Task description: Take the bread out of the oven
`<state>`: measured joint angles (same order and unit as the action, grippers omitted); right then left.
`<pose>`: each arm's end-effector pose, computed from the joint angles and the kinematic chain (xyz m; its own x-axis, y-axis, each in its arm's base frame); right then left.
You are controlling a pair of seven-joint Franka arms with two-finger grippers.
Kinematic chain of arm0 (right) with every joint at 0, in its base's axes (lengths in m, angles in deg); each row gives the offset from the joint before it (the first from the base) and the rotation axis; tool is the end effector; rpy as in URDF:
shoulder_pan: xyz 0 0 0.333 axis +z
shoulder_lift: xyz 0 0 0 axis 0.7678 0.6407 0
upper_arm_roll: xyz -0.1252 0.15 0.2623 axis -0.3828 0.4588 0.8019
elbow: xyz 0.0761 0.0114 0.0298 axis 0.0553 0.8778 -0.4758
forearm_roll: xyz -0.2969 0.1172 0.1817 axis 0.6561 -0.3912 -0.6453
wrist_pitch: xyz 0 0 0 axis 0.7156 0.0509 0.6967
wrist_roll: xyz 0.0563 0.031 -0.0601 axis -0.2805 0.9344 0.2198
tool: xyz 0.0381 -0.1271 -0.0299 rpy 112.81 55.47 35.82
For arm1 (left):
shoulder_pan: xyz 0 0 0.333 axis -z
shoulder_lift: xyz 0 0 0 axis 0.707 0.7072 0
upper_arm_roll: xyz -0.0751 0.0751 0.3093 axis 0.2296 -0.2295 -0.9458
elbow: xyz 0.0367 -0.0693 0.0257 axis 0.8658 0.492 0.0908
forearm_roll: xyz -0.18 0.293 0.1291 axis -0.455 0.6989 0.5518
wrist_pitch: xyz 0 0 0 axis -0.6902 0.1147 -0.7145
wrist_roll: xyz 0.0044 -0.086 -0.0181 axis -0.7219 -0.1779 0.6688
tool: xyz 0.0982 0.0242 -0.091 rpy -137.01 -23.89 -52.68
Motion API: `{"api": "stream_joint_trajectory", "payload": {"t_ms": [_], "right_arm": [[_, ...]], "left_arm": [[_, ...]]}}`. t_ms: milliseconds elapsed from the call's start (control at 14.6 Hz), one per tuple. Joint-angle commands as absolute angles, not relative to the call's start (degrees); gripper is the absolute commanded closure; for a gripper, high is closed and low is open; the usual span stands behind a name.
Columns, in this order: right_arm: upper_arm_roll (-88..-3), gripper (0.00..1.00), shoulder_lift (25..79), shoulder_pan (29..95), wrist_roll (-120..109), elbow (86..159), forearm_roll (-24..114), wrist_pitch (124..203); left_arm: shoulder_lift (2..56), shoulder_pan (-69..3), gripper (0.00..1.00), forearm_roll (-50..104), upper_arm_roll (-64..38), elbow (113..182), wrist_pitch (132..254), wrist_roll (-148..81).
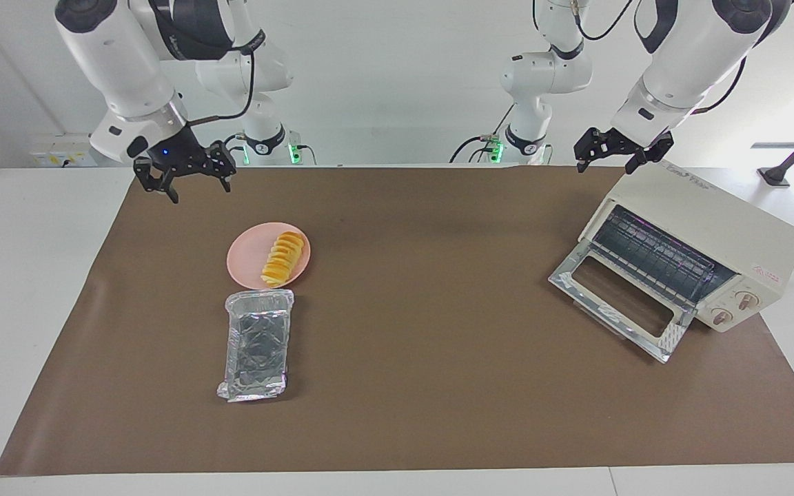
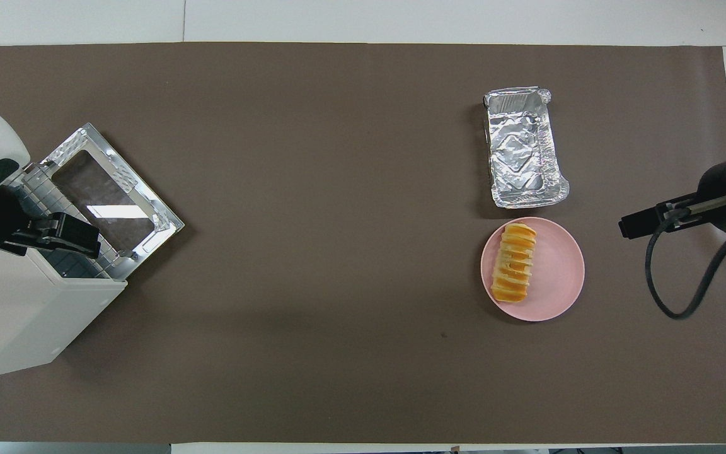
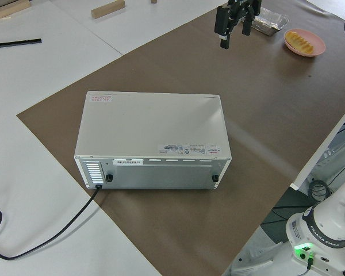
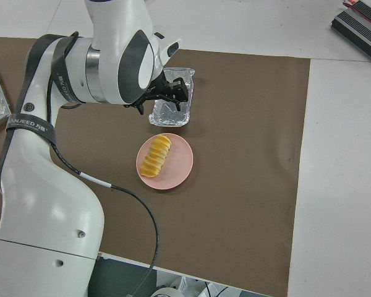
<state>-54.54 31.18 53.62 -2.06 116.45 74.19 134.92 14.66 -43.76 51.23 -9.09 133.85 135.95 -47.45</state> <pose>0.4904 0.0176 0.5924 0.9731 0.2230 -0.0584 0.2208 -0.9745 -0.0410 0.4735 -0.0758 0.5886 0.9759 -0.1175 -0.1837 -0.1174 -0.9930 0.0112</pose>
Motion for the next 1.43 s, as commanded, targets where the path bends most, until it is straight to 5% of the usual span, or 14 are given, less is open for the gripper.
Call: {"api": "stream_joint_trajectory", "payload": {"t_ms": [0, 205, 1365], "right_arm": [[-54.0, 0.0, 33.2, 51.7, -0.6, 110.0, 74.7, 129.1], [-53.4, 0.0, 35.5, 51.9, -0.4, 104.8, 78.6, 126.4], [-52.7, 0.0, 35.1, 48.0, -0.4, 106.2, 74.9, 128.4]], "left_arm": [[13.9, -44.6, 0.0, 50.5, -8.6, 134.3, 136.4, -48.2], [13.8, -44.6, 0.0, 50.5, -8.6, 134.3, 136.4, -48.1], [13.9, -44.6, 0.0, 50.5, -8.6, 134.3, 136.4, -48.2]]}}
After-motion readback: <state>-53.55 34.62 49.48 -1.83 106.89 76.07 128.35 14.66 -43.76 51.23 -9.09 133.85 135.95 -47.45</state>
